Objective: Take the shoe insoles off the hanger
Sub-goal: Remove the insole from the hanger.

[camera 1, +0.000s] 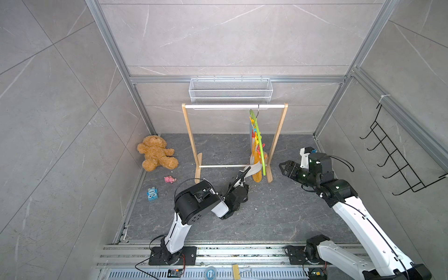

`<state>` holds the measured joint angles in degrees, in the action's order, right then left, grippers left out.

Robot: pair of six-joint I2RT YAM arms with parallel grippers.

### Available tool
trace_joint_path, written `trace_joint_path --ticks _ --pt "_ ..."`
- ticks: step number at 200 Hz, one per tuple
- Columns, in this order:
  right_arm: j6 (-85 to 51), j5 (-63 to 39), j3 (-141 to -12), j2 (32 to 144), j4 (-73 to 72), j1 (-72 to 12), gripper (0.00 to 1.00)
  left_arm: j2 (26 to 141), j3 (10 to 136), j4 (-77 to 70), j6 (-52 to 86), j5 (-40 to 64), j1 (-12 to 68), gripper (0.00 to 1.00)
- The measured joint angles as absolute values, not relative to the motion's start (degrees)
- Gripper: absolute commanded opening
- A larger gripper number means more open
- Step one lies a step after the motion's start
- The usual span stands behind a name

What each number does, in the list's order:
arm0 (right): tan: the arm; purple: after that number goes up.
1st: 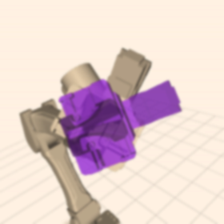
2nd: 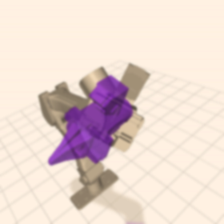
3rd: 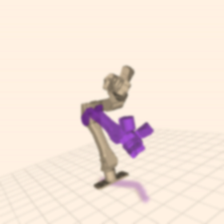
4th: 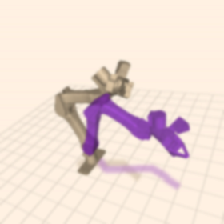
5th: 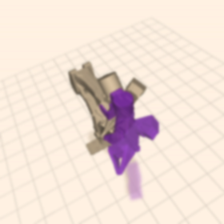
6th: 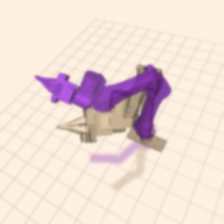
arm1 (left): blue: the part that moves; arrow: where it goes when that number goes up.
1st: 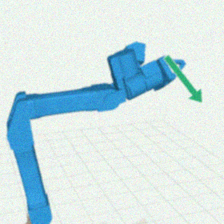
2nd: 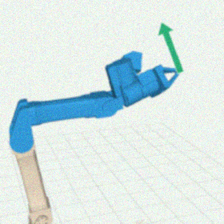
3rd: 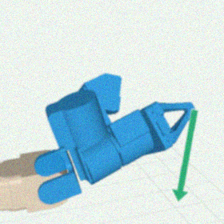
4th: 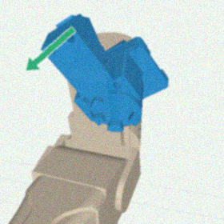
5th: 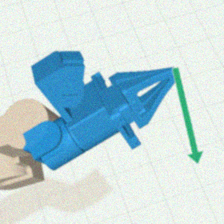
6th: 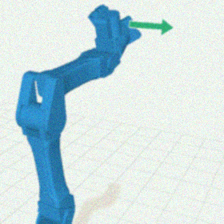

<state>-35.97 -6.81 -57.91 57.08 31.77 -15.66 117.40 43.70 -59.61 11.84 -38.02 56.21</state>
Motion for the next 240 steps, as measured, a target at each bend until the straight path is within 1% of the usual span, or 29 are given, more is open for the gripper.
trace_joint_path --ticks 18,50,64,98,121,139,161,182,211,240 --pt "-37.0 -7.8 -58.8 57.5 31.6 -15.7 0.88 116.1 42.2 -59.6 11.7 -38.9 56.1 0.0" --pt "-38.9 -10.4 -60.4 58.4 30.7 -15.7 0.89 113.0 40.5 -59.2 11.2 -39.7 55.7 0.0" --pt "-39.5 -11.7 -60.9 58.8 29.9 -15.7 0.87 111.6 40.1 -59.2 11.0 -40.3 55.5 0.0" --pt "-41.8 -14.8 -61.0 59.9 28.2 -15.7 0.78 108.7 39.5 -58.5 10.8 -40.8 54.8 0.0" --pt "-43.0 -16.3 -61.0 60.4 26.8 -15.7 0.77 107.3 38.5 -58.2 10.9 -41.3 54.0 0.0" --pt "-43.8 -17.1 -61.1 60.6 26.2 -15.7 0.8 106.2 37.7 -57.8 10.9 -41.7 53.4 0.0" --pt "-44.3 -18.1 -61.3 61.0 25.4 -15.7 0.86 104.3 37.4 -56.8 10.9 -41.9 52.7 0.0" --pt "-44.9 -18.9 -61.8 61.5 24.8 -15.7 0.87 102.1 37.3 -56.2 10.8 -41.9 52.3 0.0" --pt "-45.5 -19.4 -61.9 62.0 23.7 -15.7 0.81 99.6 37.3 -55.2 10.4 -41.9 52.0 0.0" --pt "-46.4 -19.5 -62.0 62.8 23.2 -15.7 0.72 98.2 37.3 -54.5 10.0 -41.8 51.9 0.0"
